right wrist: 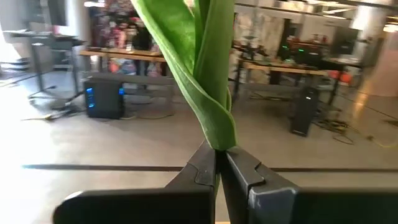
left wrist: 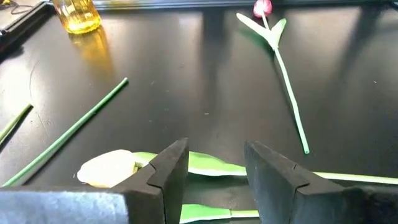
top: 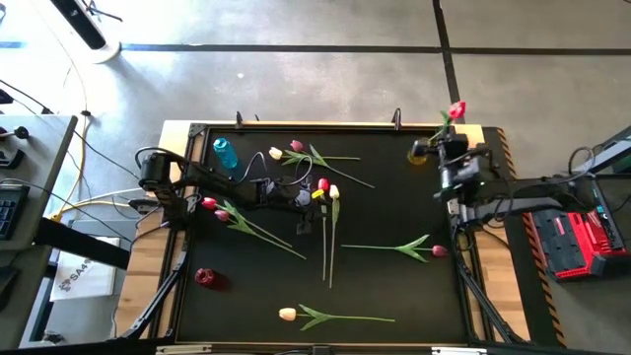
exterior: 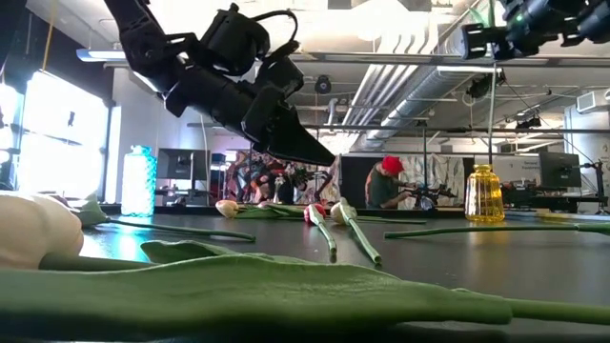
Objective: Sort flowers into vase by color
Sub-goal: Put the right red tulip into the yellow vase
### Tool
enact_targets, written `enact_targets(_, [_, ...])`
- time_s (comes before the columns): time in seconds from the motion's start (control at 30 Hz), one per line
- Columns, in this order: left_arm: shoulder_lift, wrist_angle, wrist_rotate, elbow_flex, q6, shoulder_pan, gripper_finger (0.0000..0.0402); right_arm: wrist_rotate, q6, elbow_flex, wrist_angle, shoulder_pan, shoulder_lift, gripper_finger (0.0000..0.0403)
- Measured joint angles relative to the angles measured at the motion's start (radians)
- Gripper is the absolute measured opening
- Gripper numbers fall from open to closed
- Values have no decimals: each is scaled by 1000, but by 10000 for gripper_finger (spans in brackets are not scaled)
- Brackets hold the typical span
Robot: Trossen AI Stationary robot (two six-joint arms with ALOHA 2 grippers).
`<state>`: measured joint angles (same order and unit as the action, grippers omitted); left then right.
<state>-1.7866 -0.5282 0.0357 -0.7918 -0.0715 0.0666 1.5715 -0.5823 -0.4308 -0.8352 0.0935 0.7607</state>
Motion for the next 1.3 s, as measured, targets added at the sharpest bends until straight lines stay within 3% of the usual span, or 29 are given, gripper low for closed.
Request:
enact_targets(0.27, [0,-25,0,0,-1,0,144,0,-10,0,0,73,-29,0])
enact_targets(0.47, [0,-35,0,0,-11,0,144,-5,75,0,-5,-3,-27,0])
enact_targets(0.77, [0,-53,0,0,-26,0,144,-76,-183,-43,-42,-129,-30,0])
enact_targets(0.9, [0,-62,0,0,-27,0,144,-201,-114,-102,59,-218,-27,0])
enact_targets(1.03, [0,-61,0,0,-27,0,144,-350,119,-170,365,-261,-28,0])
enact_targets(1.1, [0,-62,0,0,-20,0,144,-482,336,-217,606,-249,-27,0])
enact_targets(1.23, [0,-62,0,0,-17,0,144,-897,799,-312,965,-140,-6,0])
enact_targets(1.3, [0,-72,-3,0,-11,0,144,-972,920,-348,1073,-92,16,0])
